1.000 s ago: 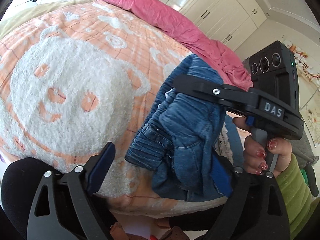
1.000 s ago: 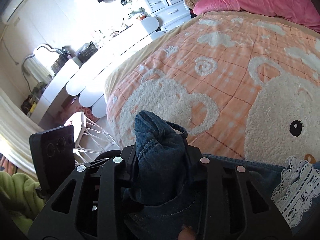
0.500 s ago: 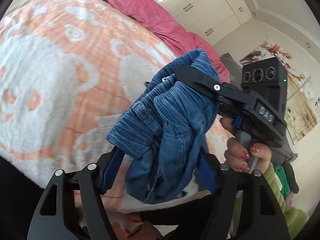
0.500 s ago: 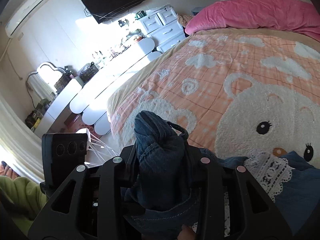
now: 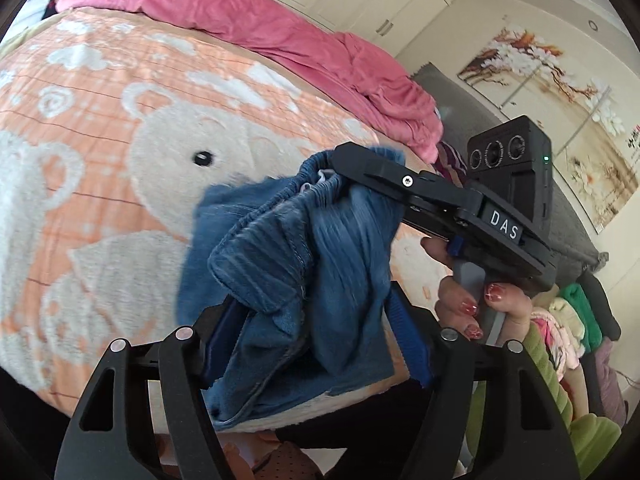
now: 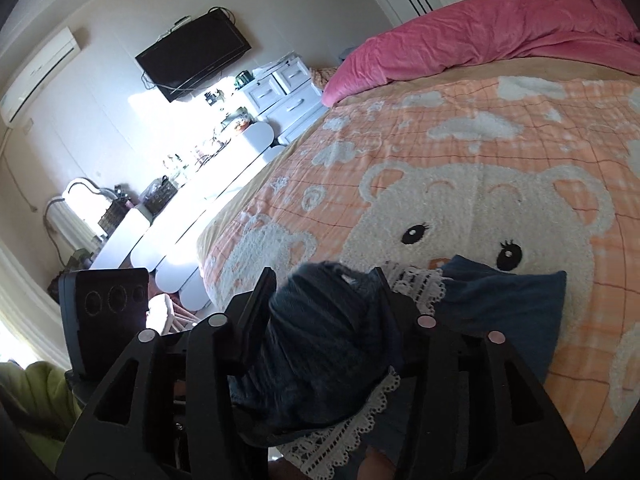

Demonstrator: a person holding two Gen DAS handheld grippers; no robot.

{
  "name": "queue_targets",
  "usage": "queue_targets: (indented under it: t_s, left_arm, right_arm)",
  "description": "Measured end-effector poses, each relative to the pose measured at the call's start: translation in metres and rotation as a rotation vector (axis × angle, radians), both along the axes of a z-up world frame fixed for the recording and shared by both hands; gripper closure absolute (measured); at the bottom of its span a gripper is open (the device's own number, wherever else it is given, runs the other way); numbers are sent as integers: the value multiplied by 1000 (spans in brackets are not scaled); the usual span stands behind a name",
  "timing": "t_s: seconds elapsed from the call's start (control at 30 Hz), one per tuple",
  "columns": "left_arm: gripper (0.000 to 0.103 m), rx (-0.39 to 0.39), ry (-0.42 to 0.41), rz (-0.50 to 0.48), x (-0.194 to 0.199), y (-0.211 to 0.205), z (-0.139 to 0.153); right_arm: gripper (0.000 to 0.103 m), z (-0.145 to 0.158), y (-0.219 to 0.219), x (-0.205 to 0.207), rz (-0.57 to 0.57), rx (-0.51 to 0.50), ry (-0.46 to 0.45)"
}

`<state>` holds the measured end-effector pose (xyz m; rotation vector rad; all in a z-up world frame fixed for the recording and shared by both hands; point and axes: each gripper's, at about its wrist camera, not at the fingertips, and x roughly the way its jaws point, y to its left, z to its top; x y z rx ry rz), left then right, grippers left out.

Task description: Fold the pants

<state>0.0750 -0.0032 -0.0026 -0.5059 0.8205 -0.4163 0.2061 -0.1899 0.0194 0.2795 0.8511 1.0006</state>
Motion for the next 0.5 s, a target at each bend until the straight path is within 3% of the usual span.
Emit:
queue_targets:
  t_s: [0.23, 0.33, 0.5]
  left_arm:
    - [33, 6, 52, -159, -5, -49, -24]
    - [32, 35, 53, -175, -8, -61, -34]
    - [32, -16, 3, -147, -17, -40, -27]
  right_arm:
    - [32, -20, -69, -4, -196, 35, 50]
    - [27, -32, -90, -14, -268, 21, 72]
    - [22, -33, -99, -48, -327, -25, 21]
